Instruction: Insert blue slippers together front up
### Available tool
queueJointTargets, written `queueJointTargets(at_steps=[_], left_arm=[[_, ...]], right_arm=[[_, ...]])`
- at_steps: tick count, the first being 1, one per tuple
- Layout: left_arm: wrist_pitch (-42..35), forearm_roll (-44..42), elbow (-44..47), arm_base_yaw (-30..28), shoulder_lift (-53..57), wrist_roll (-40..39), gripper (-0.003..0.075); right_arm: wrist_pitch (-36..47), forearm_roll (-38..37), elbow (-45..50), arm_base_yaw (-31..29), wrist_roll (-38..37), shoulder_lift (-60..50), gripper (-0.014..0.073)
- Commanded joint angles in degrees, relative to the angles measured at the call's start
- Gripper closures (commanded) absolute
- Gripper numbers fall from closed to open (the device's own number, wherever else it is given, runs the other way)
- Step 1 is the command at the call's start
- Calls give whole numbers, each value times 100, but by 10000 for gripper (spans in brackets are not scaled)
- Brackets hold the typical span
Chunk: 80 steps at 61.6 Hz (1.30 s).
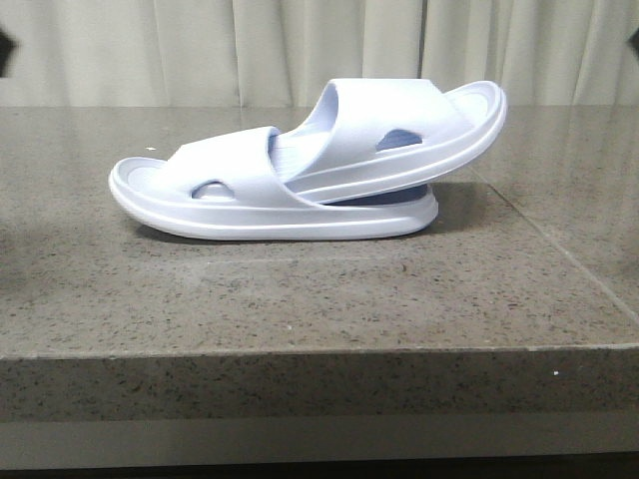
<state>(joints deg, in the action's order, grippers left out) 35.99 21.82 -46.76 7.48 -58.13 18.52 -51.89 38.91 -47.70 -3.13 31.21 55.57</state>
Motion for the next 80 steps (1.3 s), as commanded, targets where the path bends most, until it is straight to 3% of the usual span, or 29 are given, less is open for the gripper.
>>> queueJointTargets(at_steps=[1, 15, 30, 56, 63, 80], left_arm=[[118, -721, -245, -332, 455, -611, 291], [663, -1542, -233, -889, 1534, -1324, 295], [1217, -2121, -233, -560, 2096, -1745, 301], [1323, -2182, -64, -415, 2215, -1748, 307], [1323, -2182, -64, -415, 2215, -1748, 396], [1300, -2182, -64, -415, 2215, -1748, 741]], right_arm=[[73, -400, -197, 37, -495, -428, 272], [-63, -1390, -197, 50, -1329, -1040, 272], [-341, -2230, -187, 721, -1875, -1284, 272], [-62, -2303, 70, 757, -2341, -1417, 274], [-54, -2303, 70, 757, -2341, -1417, 347], [-54, -2303, 70, 757, -2341, -1417, 678]])
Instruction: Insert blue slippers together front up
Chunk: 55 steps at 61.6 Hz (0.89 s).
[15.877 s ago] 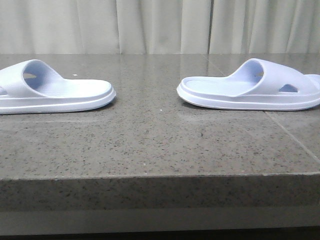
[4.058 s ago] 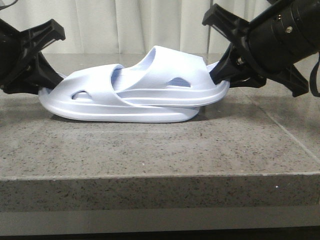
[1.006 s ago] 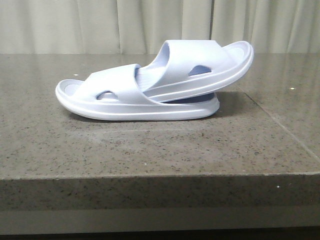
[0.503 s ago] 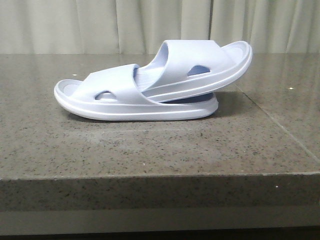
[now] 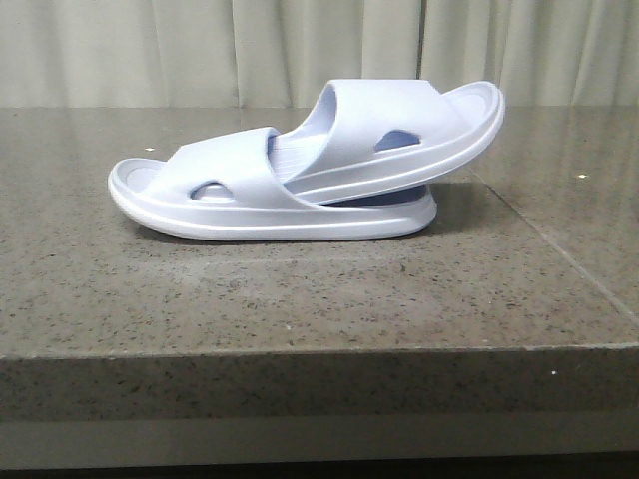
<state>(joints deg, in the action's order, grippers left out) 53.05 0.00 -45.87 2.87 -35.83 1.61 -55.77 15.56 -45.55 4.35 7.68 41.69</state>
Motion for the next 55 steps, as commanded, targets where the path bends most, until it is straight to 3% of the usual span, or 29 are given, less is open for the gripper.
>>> queueJointTargets(at_steps=[1, 4, 55], left_arm=[[-418, 0, -153, 46, -14, -57, 740], [-475, 0, -153, 46, -14, -57, 741], [-773, -58, -16, 19, 165, -57, 741]], right_arm=[[334, 32, -146, 10, 12, -30, 689], [346, 32, -146, 10, 12, -30, 717], [219, 32, -146, 10, 12, -30, 711]])
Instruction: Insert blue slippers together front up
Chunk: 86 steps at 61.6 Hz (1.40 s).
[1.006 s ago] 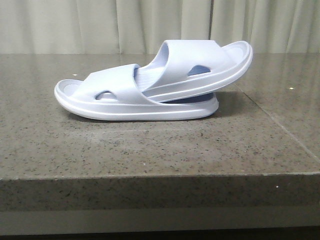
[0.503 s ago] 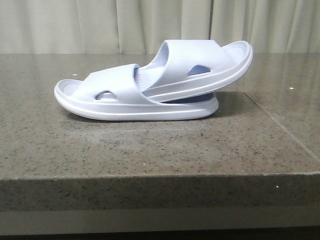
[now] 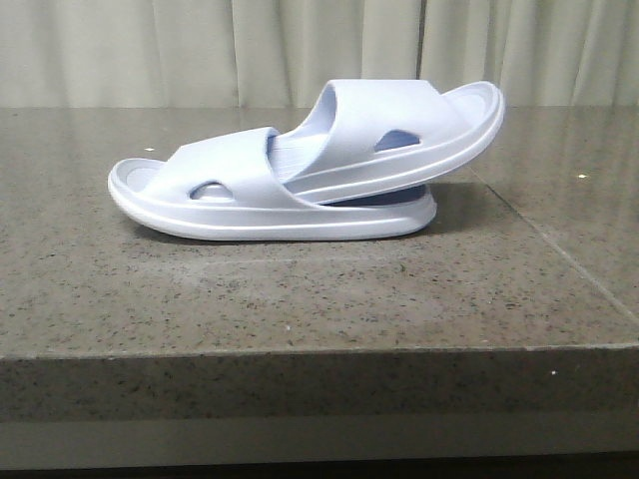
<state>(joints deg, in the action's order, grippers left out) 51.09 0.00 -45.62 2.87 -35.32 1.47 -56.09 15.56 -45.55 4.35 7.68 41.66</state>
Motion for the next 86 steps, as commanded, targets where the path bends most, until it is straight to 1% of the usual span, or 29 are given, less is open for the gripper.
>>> queueJointTargets(at_steps=[1, 4, 8, 17, 22, 31, 45, 52, 86], left_arm=[[-678, -58, 12, 1, 158, -43, 741], [-985, 0, 257, -65, 362, -43, 741], [-1626, 142, 645, -137, 650, -43, 741], [-3111, 247, 1871, -296, 1505, -43, 741], [-3677, 353, 2570, -366, 2055, -43, 741], [-4353, 353, 3545, -455, 2901, -43, 741], [-5320, 353, 4405, -459, 3429, -43, 741], [-5543, 353, 4618, -459, 3669, -43, 741], [-5509, 329, 4618, -425, 3641, -43, 741]], right_arm=[[252, 32, -146, 10, 12, -26, 711], [245, 32, -146, 10, 12, -26, 711], [245, 32, -146, 10, 12, -26, 711], [245, 32, -146, 10, 12, -26, 711], [245, 32, -146, 10, 12, -26, 711], [245, 32, -146, 10, 12, -26, 711], [245, 32, -146, 10, 12, -26, 711], [245, 32, -146, 10, 12, -26, 711], [241, 32, -146, 10, 12, -16, 711]])
